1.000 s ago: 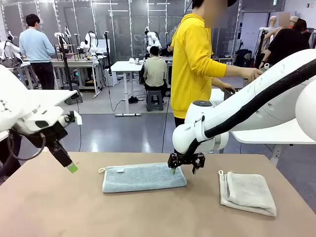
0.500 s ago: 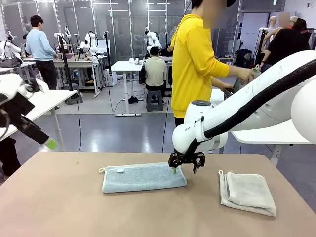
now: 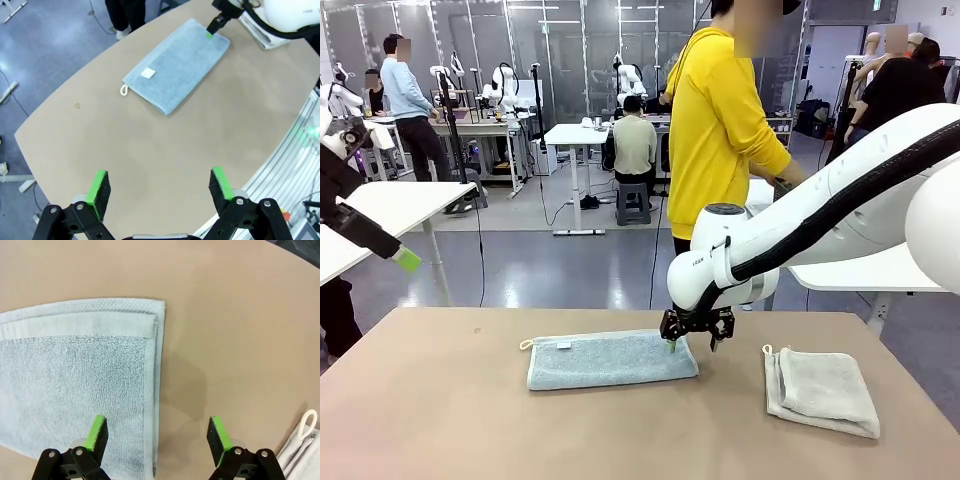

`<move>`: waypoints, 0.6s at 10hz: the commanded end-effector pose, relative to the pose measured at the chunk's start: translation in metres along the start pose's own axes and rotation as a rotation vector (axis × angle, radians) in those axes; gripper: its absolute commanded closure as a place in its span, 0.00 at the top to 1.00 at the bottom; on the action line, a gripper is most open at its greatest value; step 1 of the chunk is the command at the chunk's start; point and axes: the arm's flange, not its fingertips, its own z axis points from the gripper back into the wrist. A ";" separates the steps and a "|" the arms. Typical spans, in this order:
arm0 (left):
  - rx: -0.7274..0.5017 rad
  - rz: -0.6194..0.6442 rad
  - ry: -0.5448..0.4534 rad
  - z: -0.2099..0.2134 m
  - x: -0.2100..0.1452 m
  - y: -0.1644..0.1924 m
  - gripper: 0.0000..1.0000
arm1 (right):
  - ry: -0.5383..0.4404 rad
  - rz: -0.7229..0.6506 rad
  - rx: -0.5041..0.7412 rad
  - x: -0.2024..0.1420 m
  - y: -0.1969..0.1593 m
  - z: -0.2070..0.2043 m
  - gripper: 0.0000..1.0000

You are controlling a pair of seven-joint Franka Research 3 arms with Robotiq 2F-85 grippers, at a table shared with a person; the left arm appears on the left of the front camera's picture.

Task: Fold the towels and place them in the basket.
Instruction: When a person lays out a Towel with hook on the table, fold it in half twice.

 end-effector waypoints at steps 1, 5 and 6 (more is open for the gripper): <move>0.005 0.022 0.020 0.015 0.013 -0.001 1.00 | 0.000 -0.041 -0.037 0.006 0.007 -0.002 1.00; -0.004 0.002 -0.001 0.006 0.007 0.001 1.00 | 0.017 -0.042 -0.048 0.007 0.010 -0.007 1.00; -0.004 0.002 -0.001 0.006 0.007 0.001 1.00 | 0.022 -0.048 -0.052 0.009 0.008 -0.007 1.00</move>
